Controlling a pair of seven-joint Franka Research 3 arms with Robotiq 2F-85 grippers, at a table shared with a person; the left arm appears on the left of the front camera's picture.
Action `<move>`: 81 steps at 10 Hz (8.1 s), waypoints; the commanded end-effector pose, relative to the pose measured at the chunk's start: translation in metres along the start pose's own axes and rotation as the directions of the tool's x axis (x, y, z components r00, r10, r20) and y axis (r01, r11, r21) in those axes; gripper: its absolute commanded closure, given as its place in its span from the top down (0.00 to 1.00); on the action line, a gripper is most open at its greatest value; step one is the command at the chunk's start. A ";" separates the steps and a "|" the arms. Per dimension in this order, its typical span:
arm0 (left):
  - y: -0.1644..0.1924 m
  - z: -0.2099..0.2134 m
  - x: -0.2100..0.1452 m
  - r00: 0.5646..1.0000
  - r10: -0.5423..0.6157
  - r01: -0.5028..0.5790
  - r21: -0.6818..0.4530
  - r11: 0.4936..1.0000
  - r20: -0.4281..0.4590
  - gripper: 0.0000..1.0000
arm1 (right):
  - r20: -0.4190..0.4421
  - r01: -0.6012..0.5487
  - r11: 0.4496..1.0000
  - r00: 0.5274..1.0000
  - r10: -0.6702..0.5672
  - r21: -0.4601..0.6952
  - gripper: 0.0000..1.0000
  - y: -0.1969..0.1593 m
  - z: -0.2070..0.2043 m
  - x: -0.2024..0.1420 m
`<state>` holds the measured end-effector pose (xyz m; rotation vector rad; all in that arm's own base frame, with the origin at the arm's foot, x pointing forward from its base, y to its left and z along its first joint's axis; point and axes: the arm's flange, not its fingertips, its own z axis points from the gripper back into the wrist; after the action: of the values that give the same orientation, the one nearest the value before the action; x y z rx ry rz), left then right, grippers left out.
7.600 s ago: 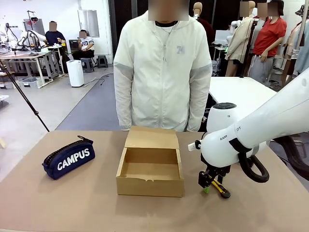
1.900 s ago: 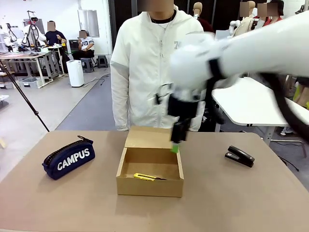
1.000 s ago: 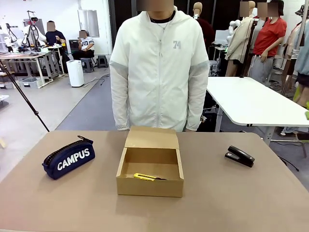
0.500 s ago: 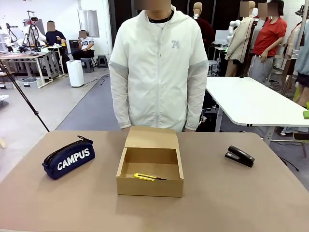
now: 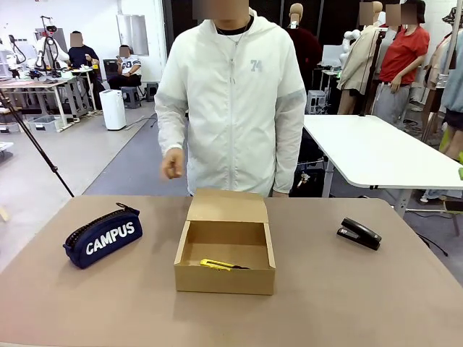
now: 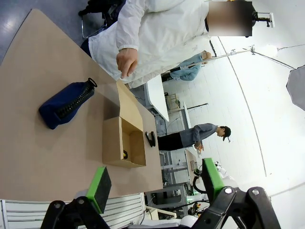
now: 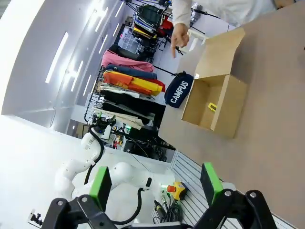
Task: Pack the items into the box.
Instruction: Pick up the item indicated by the person and place it inside the Mailer Box.
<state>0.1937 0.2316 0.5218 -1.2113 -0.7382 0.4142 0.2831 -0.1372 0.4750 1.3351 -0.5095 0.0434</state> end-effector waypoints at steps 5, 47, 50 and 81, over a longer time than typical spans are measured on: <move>-0.002 0.000 0.000 1.000 -0.016 0.016 -0.020 1.000 0.007 1.00 | -0.009 -0.007 1.000 1.000 0.007 0.000 1.00 0.003 0.001 0.002; 0.037 -0.451 0.030 0.029 -0.357 0.987 -0.031 0.161 -0.933 1.00 | -0.009 -0.007 1.000 1.000 0.007 0.000 1.00 0.003 0.001 0.002; 0.078 -0.475 0.035 0.032 -0.312 0.986 -0.020 0.164 -0.950 1.00 | -0.009 -0.007 1.000 1.000 0.007 0.000 1.00 0.003 0.001 0.002; -0.083 -0.372 0.048 0.091 -0.343 0.956 -0.015 0.294 -0.935 0.00 | -0.009 -0.007 1.000 1.000 0.007 0.000 1.00 0.003 0.001 0.002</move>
<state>0.4901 -0.0130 0.5455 -0.0378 -0.1462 -0.8163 0.2831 -0.1373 0.4745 1.3344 -0.5069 0.0415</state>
